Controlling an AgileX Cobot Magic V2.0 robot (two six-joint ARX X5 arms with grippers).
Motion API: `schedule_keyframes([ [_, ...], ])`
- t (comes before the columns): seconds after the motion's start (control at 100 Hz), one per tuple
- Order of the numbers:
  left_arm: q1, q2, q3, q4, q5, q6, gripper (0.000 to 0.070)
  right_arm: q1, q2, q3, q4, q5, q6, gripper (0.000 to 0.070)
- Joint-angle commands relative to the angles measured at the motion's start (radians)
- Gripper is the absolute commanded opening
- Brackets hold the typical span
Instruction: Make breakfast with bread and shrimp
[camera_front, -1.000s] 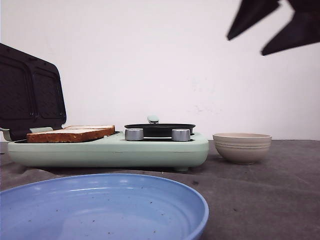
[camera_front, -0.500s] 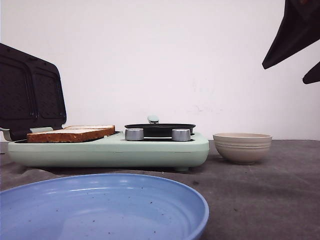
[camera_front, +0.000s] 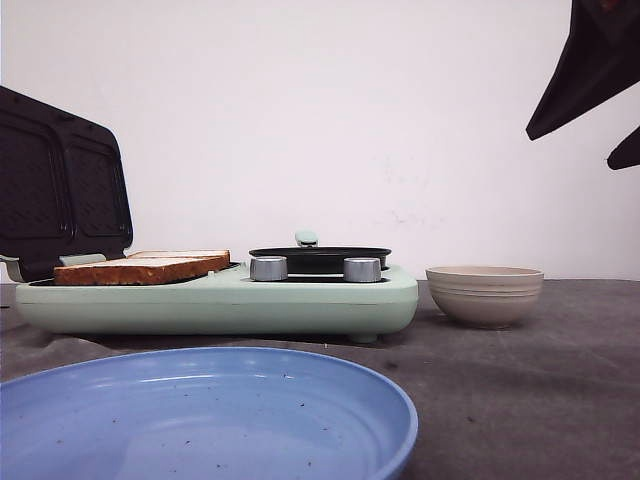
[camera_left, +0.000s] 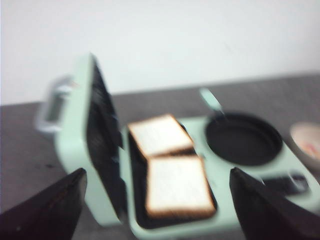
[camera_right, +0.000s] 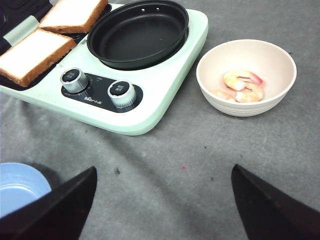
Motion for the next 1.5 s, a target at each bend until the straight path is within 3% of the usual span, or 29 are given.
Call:
schedule_keyframes([
  [0.0,0.005,0.015,0.014,0.032,-0.027,-0.073,0.0498,0.005,0.004,0.005,-0.002,-0.001,0.013,0.0521],
  [0.13,0.048,0.073,0.057,0.042,-0.018,-0.121,0.0499,0.005,0.004,0.005,-0.004,-0.001,0.013,0.0521],
  [0.32,0.176,0.216,0.175,0.043,0.082,-0.204,0.0517,0.005,0.004,0.005,-0.016,-0.001,0.013,0.0521],
  [0.47,0.322,0.341,0.256,0.046,0.253,-0.294,0.0518,0.005,0.004,0.005,-0.051,-0.001,0.011,0.0521],
  [0.67,0.504,0.509,0.29,0.11,0.497,-0.488,0.0517,0.005,0.004,0.005,-0.089,-0.001,0.01,0.0521],
  [0.76,0.555,0.579,0.29,0.134,0.566,-0.544,0.0517,0.005,0.004,0.005,-0.093,0.0,0.01,0.0521],
  [1.01,0.588,0.746,0.29,0.243,0.673,-0.655,0.0517,0.005,0.004,0.005,-0.093,0.001,0.005,0.0521],
  [1.14,0.583,0.819,0.29,0.314,0.682,-0.721,0.0516,0.005,0.004,0.005,-0.092,0.001,0.002,0.0521],
  [1.49,0.561,0.96,0.29,0.375,0.754,-0.763,0.0516,0.005,0.004,0.005,-0.085,0.001,0.003,0.0521],
])
